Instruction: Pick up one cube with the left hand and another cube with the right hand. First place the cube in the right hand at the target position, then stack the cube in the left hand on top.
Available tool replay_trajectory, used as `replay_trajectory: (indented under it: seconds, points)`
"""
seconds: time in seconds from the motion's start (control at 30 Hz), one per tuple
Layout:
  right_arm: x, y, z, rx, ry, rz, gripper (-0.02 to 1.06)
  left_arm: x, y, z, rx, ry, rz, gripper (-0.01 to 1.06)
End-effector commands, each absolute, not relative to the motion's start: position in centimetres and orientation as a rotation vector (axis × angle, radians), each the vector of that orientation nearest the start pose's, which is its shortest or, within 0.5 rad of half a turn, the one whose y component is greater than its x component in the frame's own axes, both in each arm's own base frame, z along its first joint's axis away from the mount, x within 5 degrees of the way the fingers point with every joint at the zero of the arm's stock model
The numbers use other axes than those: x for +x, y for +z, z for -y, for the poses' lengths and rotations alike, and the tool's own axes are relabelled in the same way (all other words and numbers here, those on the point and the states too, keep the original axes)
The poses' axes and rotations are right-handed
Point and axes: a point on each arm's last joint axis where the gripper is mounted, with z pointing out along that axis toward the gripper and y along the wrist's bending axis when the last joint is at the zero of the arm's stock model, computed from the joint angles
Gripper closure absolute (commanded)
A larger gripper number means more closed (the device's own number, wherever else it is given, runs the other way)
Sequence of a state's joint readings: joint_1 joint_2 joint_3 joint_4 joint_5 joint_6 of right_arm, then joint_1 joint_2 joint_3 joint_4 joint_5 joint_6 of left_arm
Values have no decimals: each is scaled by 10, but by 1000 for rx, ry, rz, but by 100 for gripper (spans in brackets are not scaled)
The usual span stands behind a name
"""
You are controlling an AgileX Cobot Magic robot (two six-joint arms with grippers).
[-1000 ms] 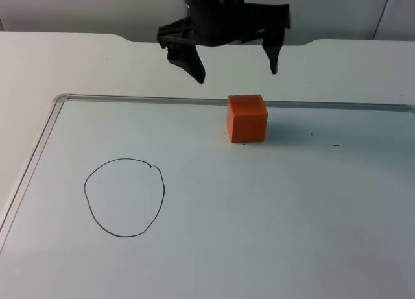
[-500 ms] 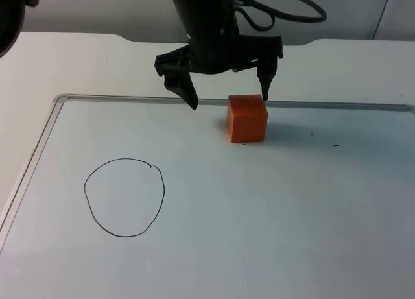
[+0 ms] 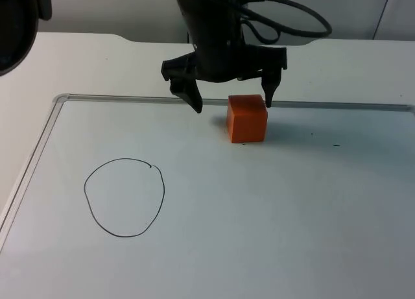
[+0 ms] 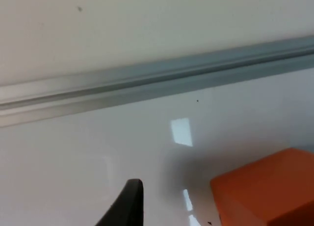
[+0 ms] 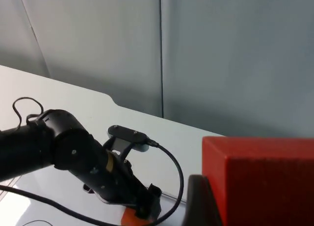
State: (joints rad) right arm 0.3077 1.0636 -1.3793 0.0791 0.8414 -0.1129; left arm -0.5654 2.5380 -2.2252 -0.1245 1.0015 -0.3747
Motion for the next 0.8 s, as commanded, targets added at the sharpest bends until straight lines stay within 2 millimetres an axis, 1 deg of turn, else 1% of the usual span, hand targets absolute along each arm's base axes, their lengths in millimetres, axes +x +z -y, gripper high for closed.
replay_trajectory:
  seconds: [0.0,0.13,0.27,0.5,0.57,0.6,0.63,0.7,0.77]
  points:
    - [188,474,-66,-409,214,-1934,105,443,134,303,242,-360,-2834,1]
    - [188,474,-66,-408,218,-1934,105,437,125,315,277,-361,-2826,2]
    - [188,474,-66,-419,212,-1934,105,436,119,315,271,-356,-2841,2]
    - [188,474,-66,-420,211,-1933,105,437,119,315,256,-357,-2839,2]
    - [188,474,-66,-420,211,-1931,105,437,119,315,256,-356,-2841,5]
    - [188,474,-66,-420,211,-1931,105,436,118,315,258,-352,-2846,11]
    - [188,474,-66,-420,211,-1931,105,436,118,315,258,-352,-2846,11]
    - [188,474,-66,-419,211,-1928,105,435,118,315,248,-349,-2856,25]
    - [188,475,-66,-418,211,-1923,105,436,118,315,247,-351,-2853,44]
